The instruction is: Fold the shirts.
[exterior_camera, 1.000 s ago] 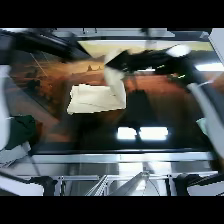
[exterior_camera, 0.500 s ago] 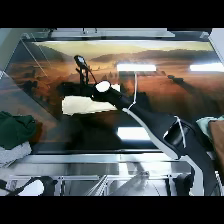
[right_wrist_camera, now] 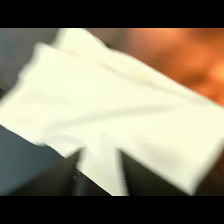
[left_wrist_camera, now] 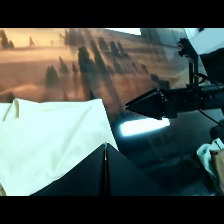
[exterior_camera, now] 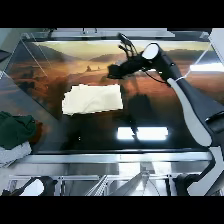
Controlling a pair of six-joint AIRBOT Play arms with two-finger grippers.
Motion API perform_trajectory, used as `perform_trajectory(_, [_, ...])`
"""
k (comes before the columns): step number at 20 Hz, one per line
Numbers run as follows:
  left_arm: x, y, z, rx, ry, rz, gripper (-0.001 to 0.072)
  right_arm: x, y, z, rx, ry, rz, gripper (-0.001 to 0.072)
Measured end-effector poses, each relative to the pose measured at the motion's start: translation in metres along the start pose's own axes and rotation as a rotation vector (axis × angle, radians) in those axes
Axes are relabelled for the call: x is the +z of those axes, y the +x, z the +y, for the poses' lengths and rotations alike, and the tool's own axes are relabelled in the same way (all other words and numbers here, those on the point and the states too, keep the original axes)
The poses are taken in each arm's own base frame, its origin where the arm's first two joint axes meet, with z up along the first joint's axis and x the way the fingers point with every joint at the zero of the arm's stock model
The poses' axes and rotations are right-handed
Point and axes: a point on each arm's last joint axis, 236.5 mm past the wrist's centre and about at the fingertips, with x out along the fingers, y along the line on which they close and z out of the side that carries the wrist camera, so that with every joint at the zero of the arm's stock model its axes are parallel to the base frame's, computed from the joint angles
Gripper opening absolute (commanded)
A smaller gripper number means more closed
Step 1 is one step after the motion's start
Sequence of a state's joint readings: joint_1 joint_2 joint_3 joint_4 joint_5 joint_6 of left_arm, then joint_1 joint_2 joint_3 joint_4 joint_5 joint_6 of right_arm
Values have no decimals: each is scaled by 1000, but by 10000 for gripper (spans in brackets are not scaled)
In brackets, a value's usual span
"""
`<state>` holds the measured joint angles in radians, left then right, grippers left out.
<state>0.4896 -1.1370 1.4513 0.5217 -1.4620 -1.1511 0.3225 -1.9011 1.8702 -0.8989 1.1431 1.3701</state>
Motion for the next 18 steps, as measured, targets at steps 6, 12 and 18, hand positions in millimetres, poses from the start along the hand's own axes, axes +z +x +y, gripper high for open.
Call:
perform_trajectory(6, [-19,26,-23,-70,69,72,27,-55,42,-85,-51,231,172,705])
perform_trajectory(12, [-28,40,-40,-112,114,109,27,-68,111,-11,336,338,187,401])
perform_trajectory(18, [-31,42,-43,-120,125,118,27,-11,97,53,552,273,-9,21])
